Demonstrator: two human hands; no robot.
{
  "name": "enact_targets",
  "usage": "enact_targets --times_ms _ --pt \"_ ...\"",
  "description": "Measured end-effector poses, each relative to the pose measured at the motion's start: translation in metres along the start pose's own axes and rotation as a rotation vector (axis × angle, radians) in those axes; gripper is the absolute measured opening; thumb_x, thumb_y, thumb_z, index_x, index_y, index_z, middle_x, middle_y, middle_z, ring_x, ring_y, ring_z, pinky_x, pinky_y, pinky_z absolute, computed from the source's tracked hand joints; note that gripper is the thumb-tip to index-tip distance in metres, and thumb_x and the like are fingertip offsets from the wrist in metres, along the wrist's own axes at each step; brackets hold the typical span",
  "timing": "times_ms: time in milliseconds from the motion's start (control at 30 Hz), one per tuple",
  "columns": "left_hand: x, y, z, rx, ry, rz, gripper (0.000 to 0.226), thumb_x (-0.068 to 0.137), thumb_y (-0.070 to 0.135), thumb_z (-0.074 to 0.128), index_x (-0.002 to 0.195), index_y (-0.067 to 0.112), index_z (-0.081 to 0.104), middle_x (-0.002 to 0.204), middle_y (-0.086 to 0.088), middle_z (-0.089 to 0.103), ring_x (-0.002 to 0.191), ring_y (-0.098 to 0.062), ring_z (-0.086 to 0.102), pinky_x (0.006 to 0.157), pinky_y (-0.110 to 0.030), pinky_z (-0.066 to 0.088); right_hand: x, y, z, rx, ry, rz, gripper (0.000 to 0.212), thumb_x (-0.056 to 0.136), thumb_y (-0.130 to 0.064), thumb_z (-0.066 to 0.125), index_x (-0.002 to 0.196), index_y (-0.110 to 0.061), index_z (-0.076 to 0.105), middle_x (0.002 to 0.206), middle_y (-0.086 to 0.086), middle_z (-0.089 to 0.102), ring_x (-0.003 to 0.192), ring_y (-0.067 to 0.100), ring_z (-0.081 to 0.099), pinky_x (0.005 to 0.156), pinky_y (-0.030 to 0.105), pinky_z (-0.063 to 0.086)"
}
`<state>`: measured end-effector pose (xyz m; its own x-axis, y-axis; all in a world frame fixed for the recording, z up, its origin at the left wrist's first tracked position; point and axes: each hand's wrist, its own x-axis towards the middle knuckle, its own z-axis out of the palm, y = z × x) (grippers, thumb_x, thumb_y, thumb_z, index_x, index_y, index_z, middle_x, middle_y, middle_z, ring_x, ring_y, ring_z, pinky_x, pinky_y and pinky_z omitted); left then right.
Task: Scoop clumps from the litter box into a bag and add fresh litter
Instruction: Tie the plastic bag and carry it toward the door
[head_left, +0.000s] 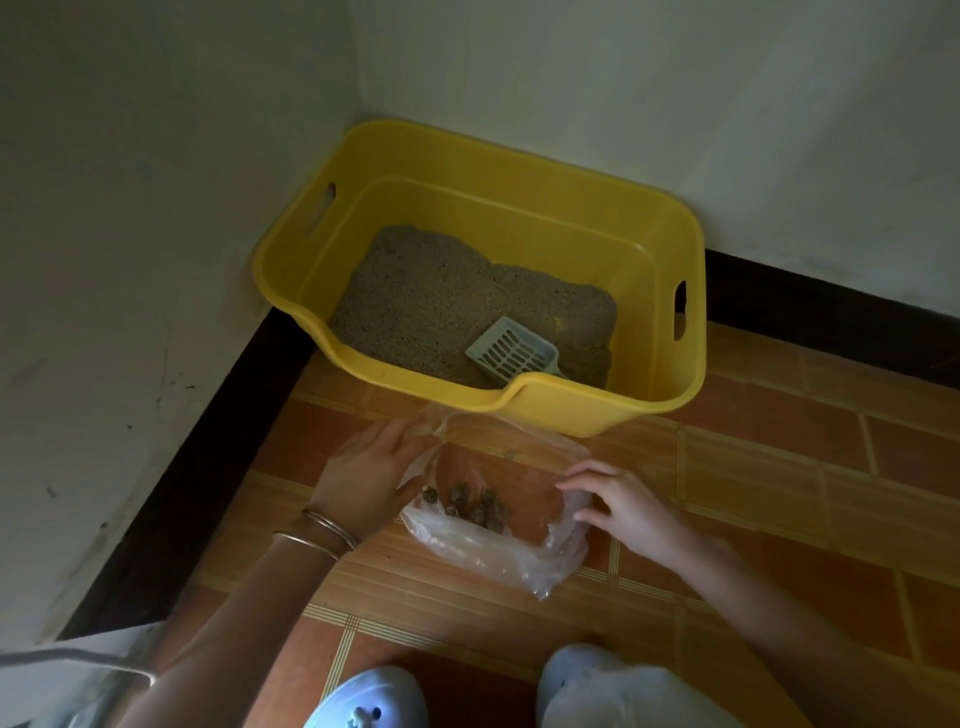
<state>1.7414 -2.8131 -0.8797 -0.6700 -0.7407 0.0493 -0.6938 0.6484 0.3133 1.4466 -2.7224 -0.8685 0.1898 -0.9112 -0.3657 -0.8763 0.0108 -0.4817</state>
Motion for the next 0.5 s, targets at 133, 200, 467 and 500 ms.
enact_targets --times_ms 133,200,467,500 --pt "0.0041 -0.0023 0.0052 0.05 -0.087 -0.034 0.069 0.048 0.017 0.089 0.112 0.024 0.065 0.109 -0.003 0.065 0.084 -0.025 0.065 0.058 -0.032 0.053 0.0048 0.0043 0.0001 -0.12 -0.064 0.013 0.043 0.083 -0.02 0.065 0.125 -0.024 0.056 0.129 -0.005 0.051 0.122 0.014 0.042 0.107 0.029 0.029" --pt "0.0055 -0.0042 0.0067 0.056 -0.088 -0.024 0.072 0.045 0.019 0.09 0.112 0.024 0.065 0.105 -0.001 0.066 0.082 -0.024 0.065 0.058 -0.032 0.053 0.0061 0.0054 -0.001 -0.252 -0.081 -0.017 0.045 0.083 -0.03 0.065 0.126 -0.03 0.054 0.127 -0.01 0.054 0.116 0.014 0.041 0.1 0.031 0.03" --pt "0.0038 -0.0071 0.0071 0.091 -0.005 -0.01 0.053 0.041 0.018 0.091 0.091 0.021 0.072 0.083 0.002 0.067 0.077 -0.024 0.064 0.063 -0.03 0.049 0.0082 -0.0026 -0.006 -0.189 -0.054 -0.125 0.015 0.077 -0.036 0.068 0.09 -0.03 0.071 0.087 -0.02 0.051 0.097 0.011 0.037 0.086 0.031 0.028" --pt "0.0033 -0.0067 0.0061 0.092 0.017 -0.003 0.047 0.042 0.016 0.09 0.085 0.021 0.072 0.08 0.002 0.066 0.076 -0.024 0.063 0.063 -0.03 0.048 0.0072 -0.0039 -0.0079 -0.136 -0.027 -0.127 0.013 0.075 -0.035 0.07 0.086 -0.029 0.072 0.085 -0.019 0.053 0.095 0.012 0.039 0.087 0.031 0.031"
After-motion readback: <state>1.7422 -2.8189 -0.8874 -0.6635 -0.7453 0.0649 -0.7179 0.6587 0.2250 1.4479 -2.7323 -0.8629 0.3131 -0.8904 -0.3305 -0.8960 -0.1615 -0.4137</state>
